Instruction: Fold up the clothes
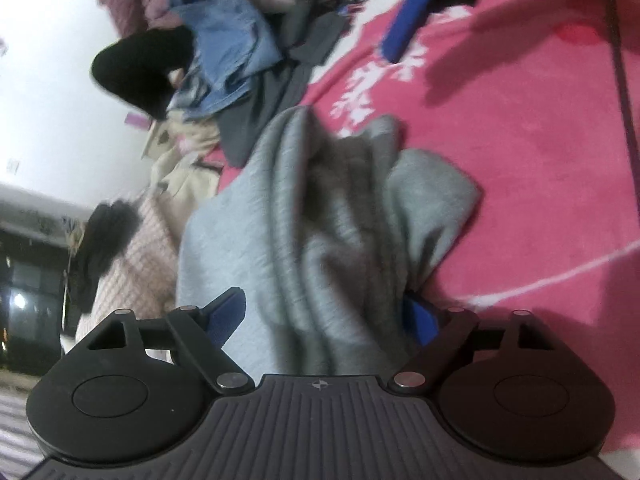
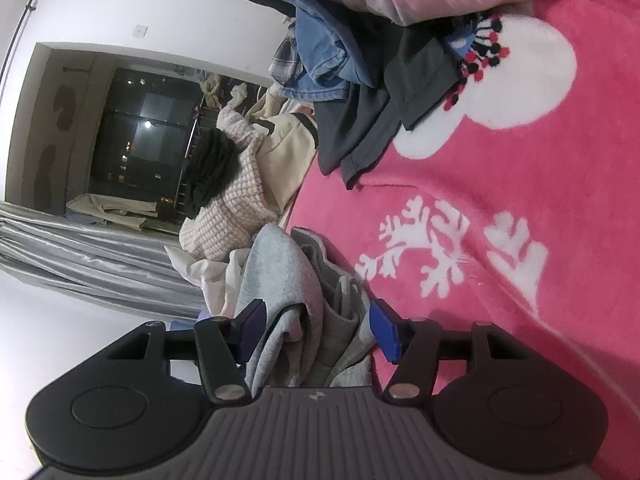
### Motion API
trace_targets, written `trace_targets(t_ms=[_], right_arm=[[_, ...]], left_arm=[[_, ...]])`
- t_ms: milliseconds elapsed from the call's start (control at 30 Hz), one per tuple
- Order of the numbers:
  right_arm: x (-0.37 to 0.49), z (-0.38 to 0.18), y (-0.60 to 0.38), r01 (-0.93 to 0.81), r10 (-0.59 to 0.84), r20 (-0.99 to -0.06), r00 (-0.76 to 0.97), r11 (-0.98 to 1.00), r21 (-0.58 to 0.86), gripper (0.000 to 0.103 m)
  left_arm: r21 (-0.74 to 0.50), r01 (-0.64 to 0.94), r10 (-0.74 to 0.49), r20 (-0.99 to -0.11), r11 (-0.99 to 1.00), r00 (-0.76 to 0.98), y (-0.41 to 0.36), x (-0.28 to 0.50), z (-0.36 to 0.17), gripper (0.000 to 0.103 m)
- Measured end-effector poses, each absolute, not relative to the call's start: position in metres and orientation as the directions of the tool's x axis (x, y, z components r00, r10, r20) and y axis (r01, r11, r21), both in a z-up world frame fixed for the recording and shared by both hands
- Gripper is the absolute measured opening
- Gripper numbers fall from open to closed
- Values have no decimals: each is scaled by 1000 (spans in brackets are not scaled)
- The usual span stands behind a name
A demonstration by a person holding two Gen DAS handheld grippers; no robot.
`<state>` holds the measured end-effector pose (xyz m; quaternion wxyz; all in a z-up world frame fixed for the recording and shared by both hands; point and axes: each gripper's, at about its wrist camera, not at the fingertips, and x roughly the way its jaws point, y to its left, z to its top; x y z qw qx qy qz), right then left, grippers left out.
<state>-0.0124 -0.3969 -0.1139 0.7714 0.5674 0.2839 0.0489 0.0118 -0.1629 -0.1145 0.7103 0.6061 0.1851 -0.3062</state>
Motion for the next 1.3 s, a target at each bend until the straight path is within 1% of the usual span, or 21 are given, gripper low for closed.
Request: trace_targets(t_ms=[100,133,167,233,367,433,533,633,733,833,867,933,967,1000,1033,1100,1300], right_arm=[[-13,-113,-396,249,393,-391,832,365,897,62],[-13,-113,-396,250,391,-394,832,369,895,62],[-13,-113,-397,252,389,-396,832,371,894,62],[-13,-114,-397,254,388,-399,831,373,892,62],[-12,-113,-396,246,381,-396,836,384,890,62],[-16,-108,-395,232,357,-384,851,401,886,61],[-25,-95,-397,181,316,-335,888,428,886,61],[-28,-90,-399,138,327,-289,900,416,899,60],[-25,-96,-398,117,390,-263,882,360,926,59],[-17,-89,-380,47,488,-260,833,406,913,59],[-13,-86,-372,18,520,-264,812,431,902,59],[-6,-82,-353,-1,548,-307,778,490,872,58],[-1,-86,-346,15,558,-333,760,497,867,56],[5,-92,-340,40,572,-357,738,491,870,51],[12,-99,-334,70,588,-378,715,477,876,50],[25,-113,-323,119,615,-410,674,457,881,43],[50,-112,-293,84,632,-435,642,505,859,42]], left_arm=[[762,644,-228,-616,67,754,-165,8,-122,81],[753,652,-234,-621,85,748,-164,9,-118,75],[740,664,-240,-628,110,740,-162,11,-112,67],[708,689,-252,-646,154,720,-157,16,-98,57],[614,754,-281,-699,236,657,-149,30,-79,44],[543,786,-302,-727,296,617,-144,40,-70,41],[415,821,-336,-766,392,548,-134,59,-53,40],[294,826,-373,-784,481,496,-121,78,-37,39],[218,819,-416,-774,531,477,-107,91,-24,37],[121,802,-453,-771,585,447,-92,108,-16,37],[87,794,-464,-771,602,436,-87,113,-14,37],[30,779,-488,-764,626,422,-78,121,-11,37],[6,772,-499,-760,635,417,-74,125,-9,37],[-13,767,-508,-756,642,413,-70,128,-8,37],[-29,762,-515,-753,647,409,-67,130,-7,37],[-51,755,-526,-748,653,404,-61,133,-7,37],[-62,764,-538,-747,642,391,-57,130,-15,37]])
